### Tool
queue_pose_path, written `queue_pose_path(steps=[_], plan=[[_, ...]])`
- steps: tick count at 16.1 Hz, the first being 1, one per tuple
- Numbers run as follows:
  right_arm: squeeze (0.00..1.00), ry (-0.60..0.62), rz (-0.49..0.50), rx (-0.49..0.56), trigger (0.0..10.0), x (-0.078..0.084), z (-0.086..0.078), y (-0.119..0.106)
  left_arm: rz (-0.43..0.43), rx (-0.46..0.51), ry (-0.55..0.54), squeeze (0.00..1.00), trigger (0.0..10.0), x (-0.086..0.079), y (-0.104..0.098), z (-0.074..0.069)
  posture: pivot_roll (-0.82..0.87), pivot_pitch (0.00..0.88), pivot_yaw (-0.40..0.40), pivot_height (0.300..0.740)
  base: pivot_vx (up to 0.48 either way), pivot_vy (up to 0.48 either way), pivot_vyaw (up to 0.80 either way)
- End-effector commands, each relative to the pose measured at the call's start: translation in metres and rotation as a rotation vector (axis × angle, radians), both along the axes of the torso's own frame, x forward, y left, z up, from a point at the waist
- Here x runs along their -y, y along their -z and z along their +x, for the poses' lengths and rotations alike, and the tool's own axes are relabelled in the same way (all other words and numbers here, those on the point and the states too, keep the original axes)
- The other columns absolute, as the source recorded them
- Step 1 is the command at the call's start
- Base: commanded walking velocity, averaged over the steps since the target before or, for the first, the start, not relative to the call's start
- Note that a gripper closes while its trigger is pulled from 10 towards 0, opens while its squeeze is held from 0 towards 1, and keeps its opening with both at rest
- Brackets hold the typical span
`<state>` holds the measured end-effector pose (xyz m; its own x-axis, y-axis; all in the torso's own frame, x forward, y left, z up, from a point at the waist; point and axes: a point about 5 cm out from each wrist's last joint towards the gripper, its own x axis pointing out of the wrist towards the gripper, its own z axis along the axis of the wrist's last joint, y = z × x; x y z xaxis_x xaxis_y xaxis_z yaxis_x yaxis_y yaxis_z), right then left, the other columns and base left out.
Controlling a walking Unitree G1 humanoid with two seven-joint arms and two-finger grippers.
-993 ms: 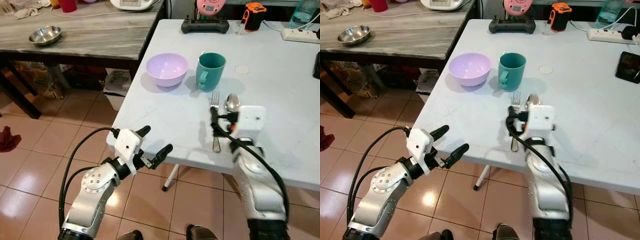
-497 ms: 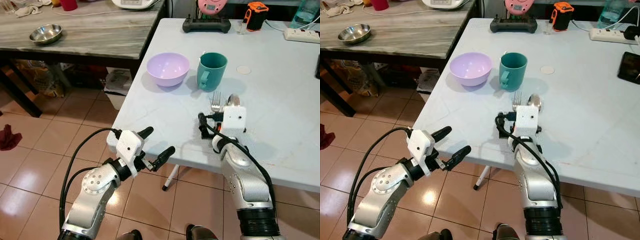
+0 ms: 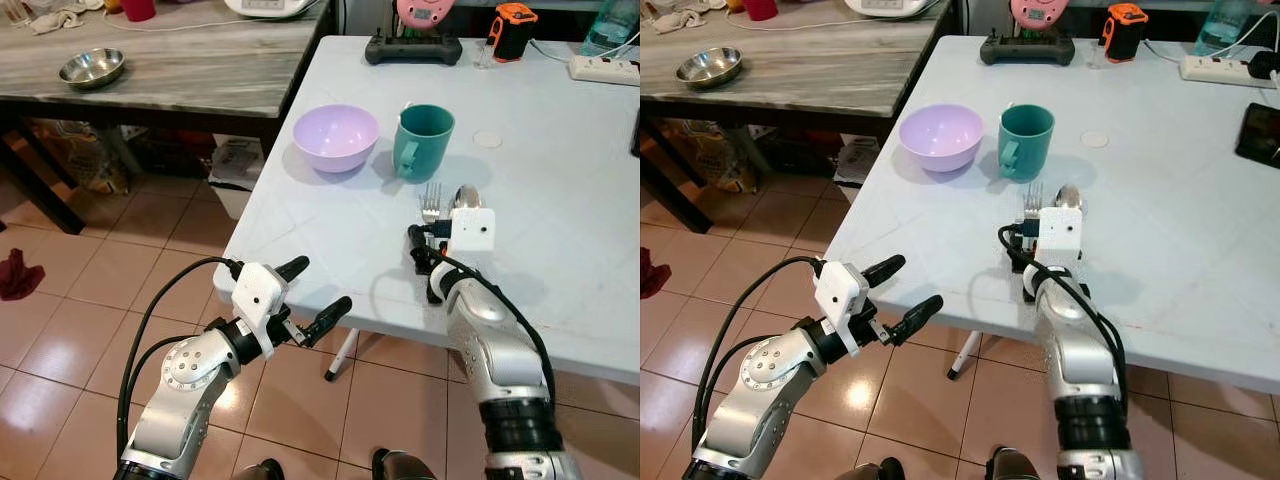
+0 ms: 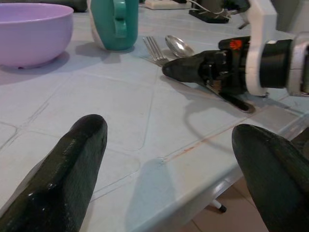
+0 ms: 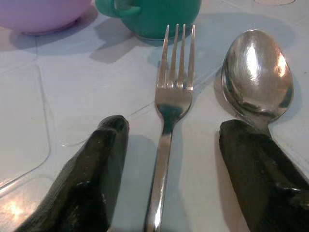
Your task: Setting the table
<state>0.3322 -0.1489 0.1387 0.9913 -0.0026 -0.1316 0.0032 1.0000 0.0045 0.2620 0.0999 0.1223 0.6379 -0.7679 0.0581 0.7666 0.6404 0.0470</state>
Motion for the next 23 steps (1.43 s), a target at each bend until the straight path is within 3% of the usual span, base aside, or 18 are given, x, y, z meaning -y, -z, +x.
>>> queue_pose_path(steps=[1,5,13,19,23], plan=[[0.00,-0.005,0.010,-0.028,0.0,-0.002,0.001,0.005,0.011,0.004,0.011,0.00,10.0,-0.001,0.000,-0.002,-0.19,0.197,0.090,0.740,0.000,0.000,0.00],[0.00,-0.010,0.039,-0.125,0.0,0.001,0.000,0.018,0.005,-0.007,0.017,0.00,10.0,-0.001,0.002,-0.002,-0.18,0.196,0.087,0.740,0.000,0.000,0.00],[0.00,-0.049,0.066,-0.207,0.0,-0.001,-0.002,0.032,-0.001,-0.014,0.052,0.00,10.0,0.000,0.003,-0.004,-0.19,0.194,0.086,0.740,0.000,0.000,0.00],[0.00,-0.036,0.094,-0.247,0.0,-0.001,-0.007,0.041,0.000,-0.015,0.050,0.00,10.0,-0.001,0.004,-0.004,-0.18,0.192,0.085,0.740,0.000,0.000,0.00],[0.00,0.025,0.169,-0.226,0.0,0.003,-0.006,0.037,0.004,-0.011,0.048,0.00,10.0,-0.001,0.003,-0.004,-0.18,0.190,0.085,0.740,0.000,0.000,0.00]])
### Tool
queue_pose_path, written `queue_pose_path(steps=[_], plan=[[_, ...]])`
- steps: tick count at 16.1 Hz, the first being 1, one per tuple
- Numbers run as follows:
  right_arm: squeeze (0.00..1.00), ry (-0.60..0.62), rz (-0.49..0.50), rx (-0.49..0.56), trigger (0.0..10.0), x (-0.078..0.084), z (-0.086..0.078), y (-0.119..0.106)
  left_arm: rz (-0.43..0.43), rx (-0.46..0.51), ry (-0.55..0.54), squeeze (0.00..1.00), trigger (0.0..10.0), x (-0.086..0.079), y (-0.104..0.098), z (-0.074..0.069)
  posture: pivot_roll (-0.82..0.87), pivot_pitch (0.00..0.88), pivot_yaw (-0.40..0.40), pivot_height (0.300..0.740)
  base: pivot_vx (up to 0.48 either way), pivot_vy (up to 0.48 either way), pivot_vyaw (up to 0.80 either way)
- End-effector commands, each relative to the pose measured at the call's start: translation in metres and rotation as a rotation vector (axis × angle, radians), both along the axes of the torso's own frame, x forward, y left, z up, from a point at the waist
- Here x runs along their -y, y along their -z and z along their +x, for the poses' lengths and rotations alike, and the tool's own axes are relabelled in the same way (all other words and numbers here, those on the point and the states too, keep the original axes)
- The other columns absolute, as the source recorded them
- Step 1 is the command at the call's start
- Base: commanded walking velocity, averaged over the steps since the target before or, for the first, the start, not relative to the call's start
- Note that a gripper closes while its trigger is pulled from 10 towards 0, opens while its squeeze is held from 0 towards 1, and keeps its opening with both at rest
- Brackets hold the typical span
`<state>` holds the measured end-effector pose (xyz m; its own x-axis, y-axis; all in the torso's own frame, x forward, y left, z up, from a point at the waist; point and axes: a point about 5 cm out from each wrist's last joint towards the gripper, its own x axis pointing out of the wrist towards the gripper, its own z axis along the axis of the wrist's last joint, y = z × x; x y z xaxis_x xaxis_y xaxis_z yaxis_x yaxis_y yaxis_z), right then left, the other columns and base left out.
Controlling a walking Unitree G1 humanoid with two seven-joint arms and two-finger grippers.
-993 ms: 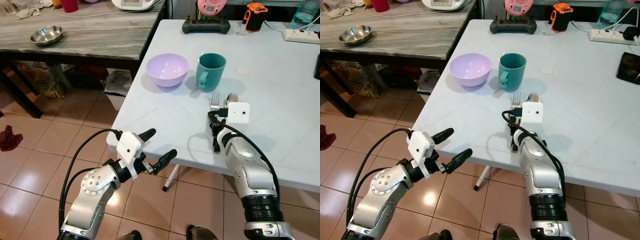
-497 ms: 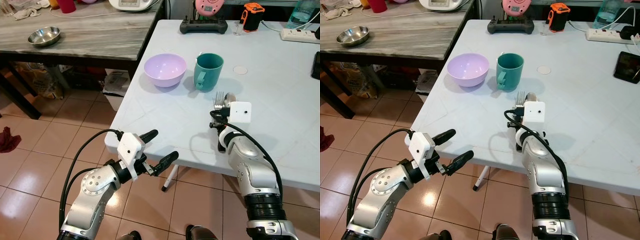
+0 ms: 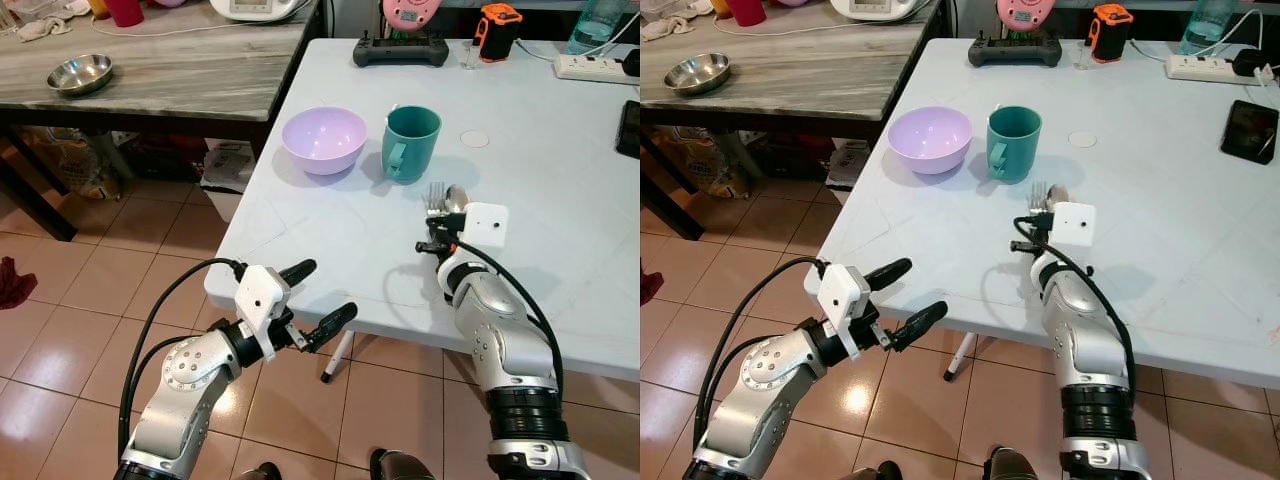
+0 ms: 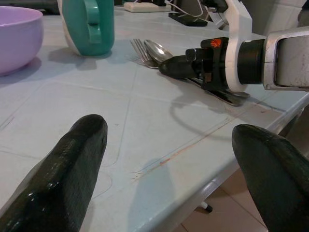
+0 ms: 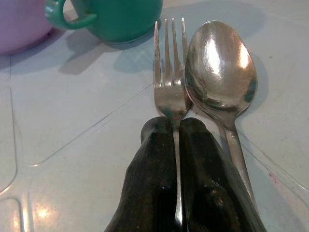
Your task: Setting the table
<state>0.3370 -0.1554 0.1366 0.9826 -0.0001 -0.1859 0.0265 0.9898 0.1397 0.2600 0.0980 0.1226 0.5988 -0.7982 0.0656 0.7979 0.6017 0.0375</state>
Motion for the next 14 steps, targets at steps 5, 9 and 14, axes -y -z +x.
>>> queue_pose_path(steps=[5,9,14], plan=[[0.00,0.062,0.088,0.064,0.0,-0.003,-0.007,-0.007,-0.046,-0.032,-0.162,0.00,10.0,-0.018,-0.002,0.013,-0.18,0.196,0.087,0.740,0.000,0.000,0.00],[0.00,0.069,0.016,0.240,10.0,-0.004,-0.016,-0.034,-0.061,-0.048,-0.372,0.00,10.0,-0.036,-0.006,0.034,-0.18,0.196,0.085,0.740,0.000,0.000,0.00],[0.00,0.098,-0.009,0.260,10.0,0.001,-0.026,-0.034,-0.148,-0.058,-0.465,0.00,10.0,-0.043,-0.013,0.046,-0.19,0.185,0.090,0.740,0.000,0.129,-0.59]])
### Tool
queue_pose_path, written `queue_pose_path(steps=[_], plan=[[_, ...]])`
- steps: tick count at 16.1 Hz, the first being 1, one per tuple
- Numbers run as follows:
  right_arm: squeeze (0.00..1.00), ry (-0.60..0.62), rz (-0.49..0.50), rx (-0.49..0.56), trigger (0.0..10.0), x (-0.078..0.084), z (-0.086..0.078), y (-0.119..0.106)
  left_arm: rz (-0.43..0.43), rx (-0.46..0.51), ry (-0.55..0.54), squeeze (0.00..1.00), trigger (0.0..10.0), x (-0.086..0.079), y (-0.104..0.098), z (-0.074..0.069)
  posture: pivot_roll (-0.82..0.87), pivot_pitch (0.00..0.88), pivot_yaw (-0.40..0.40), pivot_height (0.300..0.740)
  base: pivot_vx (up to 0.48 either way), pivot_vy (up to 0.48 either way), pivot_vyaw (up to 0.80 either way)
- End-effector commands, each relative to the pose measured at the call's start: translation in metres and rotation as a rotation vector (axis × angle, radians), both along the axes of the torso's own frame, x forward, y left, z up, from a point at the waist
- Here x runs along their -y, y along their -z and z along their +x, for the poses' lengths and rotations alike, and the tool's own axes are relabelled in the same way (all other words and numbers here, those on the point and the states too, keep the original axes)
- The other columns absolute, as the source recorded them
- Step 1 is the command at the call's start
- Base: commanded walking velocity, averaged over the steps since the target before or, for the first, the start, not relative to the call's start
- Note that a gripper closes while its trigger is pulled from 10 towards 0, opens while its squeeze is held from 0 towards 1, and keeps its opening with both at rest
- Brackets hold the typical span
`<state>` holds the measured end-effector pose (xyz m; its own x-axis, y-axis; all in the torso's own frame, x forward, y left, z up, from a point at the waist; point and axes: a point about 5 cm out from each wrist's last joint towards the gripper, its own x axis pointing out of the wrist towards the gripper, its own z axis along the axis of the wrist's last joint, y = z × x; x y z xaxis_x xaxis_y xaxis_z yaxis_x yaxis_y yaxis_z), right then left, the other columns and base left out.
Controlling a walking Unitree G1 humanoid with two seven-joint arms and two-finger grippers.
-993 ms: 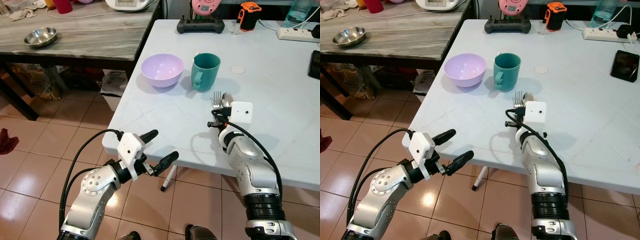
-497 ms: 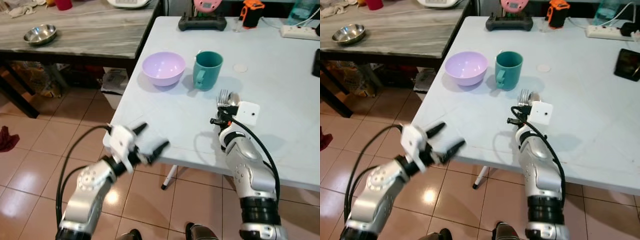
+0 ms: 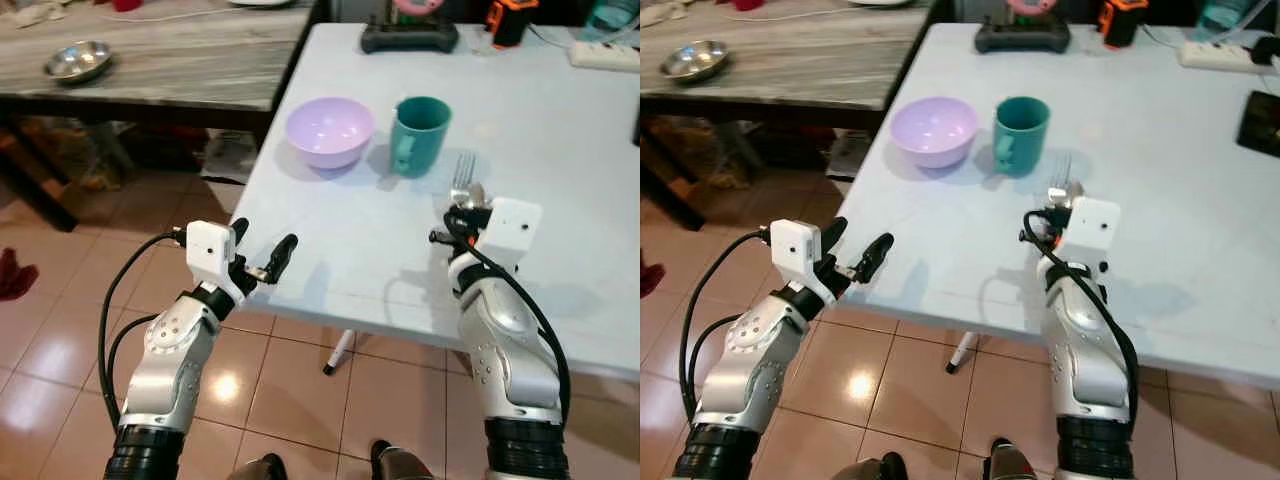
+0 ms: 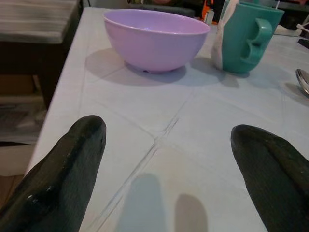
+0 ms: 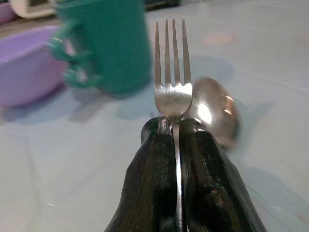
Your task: Setting the table
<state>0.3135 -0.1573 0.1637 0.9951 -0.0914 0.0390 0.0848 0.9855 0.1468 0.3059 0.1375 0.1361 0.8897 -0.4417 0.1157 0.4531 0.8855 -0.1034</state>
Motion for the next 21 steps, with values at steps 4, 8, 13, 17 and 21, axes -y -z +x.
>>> queue_pose_path(steps=[4,8,13,17,21], plan=[[0.00,-0.004,-0.023,0.052,10.0,-0.005,-0.002,-0.009,-0.012,0.002,-0.007,0.00,10.0,0.001,0.000,0.004,-0.19,0.173,0.091,0.740,0.000,0.379,-0.72],[0.00,-0.004,-0.028,0.063,10.0,-0.006,-0.003,-0.009,-0.013,0.002,-0.006,0.00,10.0,0.002,0.000,0.004,-0.19,0.168,0.092,0.740,0.000,0.412,-0.13],[0.00,-0.021,-0.061,0.110,10.0,-0.008,-0.003,-0.014,-0.019,0.006,-0.022,0.00,10.0,0.004,0.001,0.006,-0.18,0.150,0.093,0.740,0.000,0.436,0.00],[0.00,-0.021,-0.061,0.121,10.0,-0.009,-0.004,-0.013,-0.012,0.011,-0.040,0.00,10.0,0.005,0.002,0.007,-0.18,0.131,0.098,0.740,0.000,0.480,0.11],[0.00,-0.017,-0.068,0.125,10.0,-0.007,-0.005,-0.012,0.001,0.018,-0.115,0.00,10.0,0.000,0.001,0.013,-0.18,0.127,0.100,0.740,0.000,0.480,0.48]])
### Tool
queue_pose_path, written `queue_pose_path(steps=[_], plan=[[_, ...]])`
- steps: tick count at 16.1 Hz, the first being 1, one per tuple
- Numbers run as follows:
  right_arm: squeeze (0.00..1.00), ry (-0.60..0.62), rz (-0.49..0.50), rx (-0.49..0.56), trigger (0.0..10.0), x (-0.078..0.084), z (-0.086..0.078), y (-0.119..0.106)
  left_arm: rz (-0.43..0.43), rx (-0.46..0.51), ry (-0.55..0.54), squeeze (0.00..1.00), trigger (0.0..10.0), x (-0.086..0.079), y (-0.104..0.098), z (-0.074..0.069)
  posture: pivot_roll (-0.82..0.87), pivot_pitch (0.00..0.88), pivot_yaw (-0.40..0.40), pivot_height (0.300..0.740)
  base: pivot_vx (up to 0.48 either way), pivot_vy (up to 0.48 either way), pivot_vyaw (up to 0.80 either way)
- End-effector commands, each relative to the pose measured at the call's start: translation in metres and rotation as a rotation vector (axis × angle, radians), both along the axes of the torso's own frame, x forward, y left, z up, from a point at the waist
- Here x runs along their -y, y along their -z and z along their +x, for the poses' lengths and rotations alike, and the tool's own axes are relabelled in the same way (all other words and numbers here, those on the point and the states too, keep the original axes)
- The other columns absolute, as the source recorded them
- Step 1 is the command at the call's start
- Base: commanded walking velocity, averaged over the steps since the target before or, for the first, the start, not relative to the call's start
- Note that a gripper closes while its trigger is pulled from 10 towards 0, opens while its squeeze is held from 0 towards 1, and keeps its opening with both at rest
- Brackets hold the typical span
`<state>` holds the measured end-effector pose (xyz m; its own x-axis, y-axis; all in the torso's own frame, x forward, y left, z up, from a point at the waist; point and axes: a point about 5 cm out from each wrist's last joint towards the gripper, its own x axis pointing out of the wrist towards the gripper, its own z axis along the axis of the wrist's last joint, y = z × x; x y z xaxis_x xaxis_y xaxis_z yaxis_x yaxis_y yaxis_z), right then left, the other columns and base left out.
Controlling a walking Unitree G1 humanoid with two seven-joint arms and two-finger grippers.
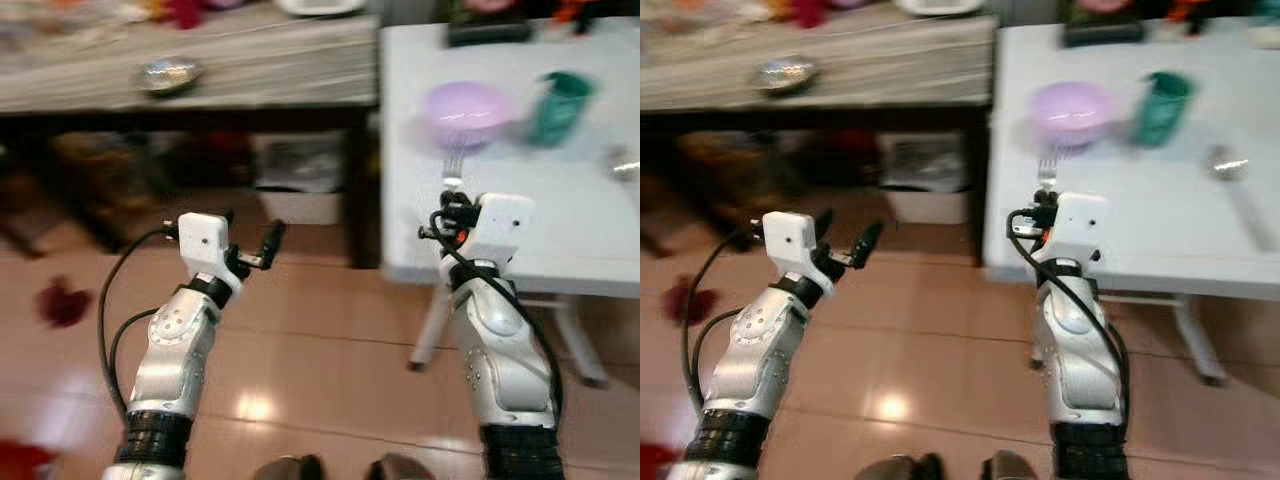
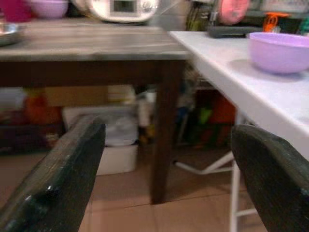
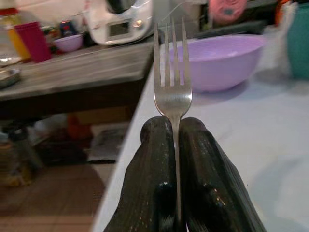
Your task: Setting the table
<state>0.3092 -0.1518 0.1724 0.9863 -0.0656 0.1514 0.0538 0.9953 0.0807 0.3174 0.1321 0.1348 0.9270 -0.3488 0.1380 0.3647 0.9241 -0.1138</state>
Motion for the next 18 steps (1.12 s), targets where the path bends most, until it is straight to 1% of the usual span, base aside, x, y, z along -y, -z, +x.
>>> queue_pose_path(steps=[1,2,8,12,13,16,18], plan=[[0.00,0.000,0.001,0.015,10.0,-0.0012,-0.0019,-0.0020,0.020,0.003,-0.035,0.00,10.0,-0.0074,-0.0006,0.0023,-0.18,0.127,0.100,0.740,0.000,0.480,0.47],[0.00,0.000,-0.003,0.015,10.0,-0.0008,-0.0026,-0.0014,0.021,0.004,-0.051,0.00,10.0,-0.0087,-0.0005,0.0033,-0.18,0.128,0.101,0.740,0.000,0.480,0.47],[0.00,0.009,-0.009,0.018,10.0,0.0010,-0.0021,-0.0016,0.027,0.004,-0.066,0.00,10.0,-0.0076,0.0014,0.0048,-0.18,0.129,0.101,0.740,0.000,0.480,0.45],[0.00,0.018,-0.011,0.020,10.0,0.0024,-0.0020,-0.0019,0.032,-0.003,-0.077,0.00,10.0,-0.0070,0.0026,0.0062,-0.18,0.128,0.101,0.740,0.000,0.442,0.00],[0.00,0.023,-0.014,0.020,10.0,0.0031,-0.0019,-0.0021,0.044,0.004,-0.093,0.00,10.0,-0.0066,0.0026,0.0066,-0.19,0.128,0.101,0.740,0.000,0.000,0.00],[0.00,0.034,-0.022,0.022,10.0,0.0045,-0.0019,-0.0022,0.024,0.007,-0.067,0.00,10.0,-0.0023,0.0027,0.0049,-0.19,0.129,0.101,0.740,0.000,0.000,0.00],[0.00,0.039,-0.024,0.022,10.0,0.0052,-0.0018,-0.0020,0.028,0.003,-0.053,0.00,10.0,-0.0009,0.0034,0.0046,-0.19,0.127,0.098,0.740,0.000,0.000,0.00]])
